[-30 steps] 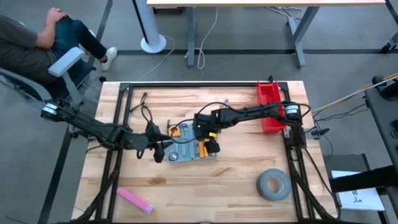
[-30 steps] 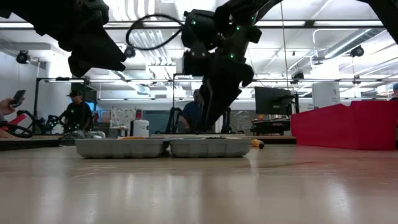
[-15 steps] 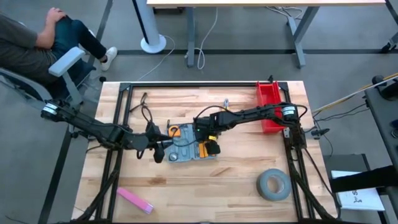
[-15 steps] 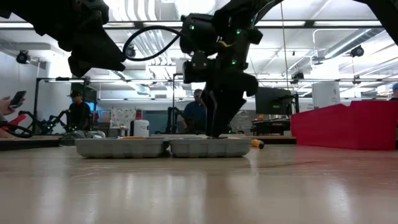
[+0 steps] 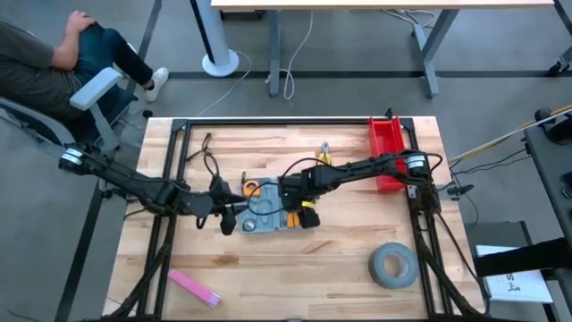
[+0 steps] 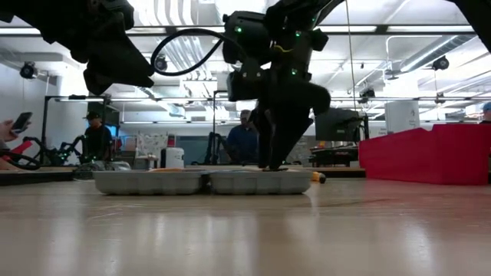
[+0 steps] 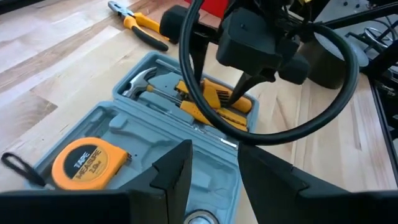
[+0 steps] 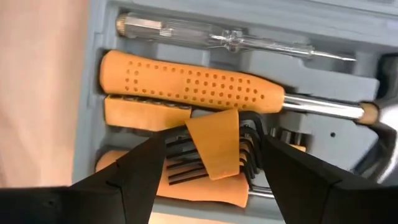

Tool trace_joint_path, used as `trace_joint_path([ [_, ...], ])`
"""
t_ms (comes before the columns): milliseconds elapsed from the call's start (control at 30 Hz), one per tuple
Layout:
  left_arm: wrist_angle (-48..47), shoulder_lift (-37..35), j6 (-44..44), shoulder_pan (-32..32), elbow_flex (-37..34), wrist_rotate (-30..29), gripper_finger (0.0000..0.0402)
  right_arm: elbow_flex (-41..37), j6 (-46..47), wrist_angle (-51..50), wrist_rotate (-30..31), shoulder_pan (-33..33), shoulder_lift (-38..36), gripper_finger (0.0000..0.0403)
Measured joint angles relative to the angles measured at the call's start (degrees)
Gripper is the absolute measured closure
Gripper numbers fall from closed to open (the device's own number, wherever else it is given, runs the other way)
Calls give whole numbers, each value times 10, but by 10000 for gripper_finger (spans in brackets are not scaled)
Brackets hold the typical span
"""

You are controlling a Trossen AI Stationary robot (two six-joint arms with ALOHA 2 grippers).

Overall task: Prefit tool cases
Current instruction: Remove the yellow hex key set from the gray pre-fit tool case

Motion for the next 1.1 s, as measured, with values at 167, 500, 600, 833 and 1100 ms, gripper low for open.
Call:
trace_joint_path([
  [167, -1, 0, 0, 0, 0, 5, 264, 0, 0, -17, -13, 12, 0, 161],
  [500, -4, 0, 0, 0, 0, 5, 264, 1, -15, -29, -14, 14, -1, 152],
  [600, -4, 0, 0, 0, 0, 5, 264, 1, -28, -30, -13, 14, -1, 144],
  [833, -4, 0, 0, 0, 0, 5, 264, 1, -38, -36, 1, 14, -9, 118],
  [1100, -6, 0, 2, 0, 0, 5, 264, 1, -39, -43, 2, 15, -18, 104],
])
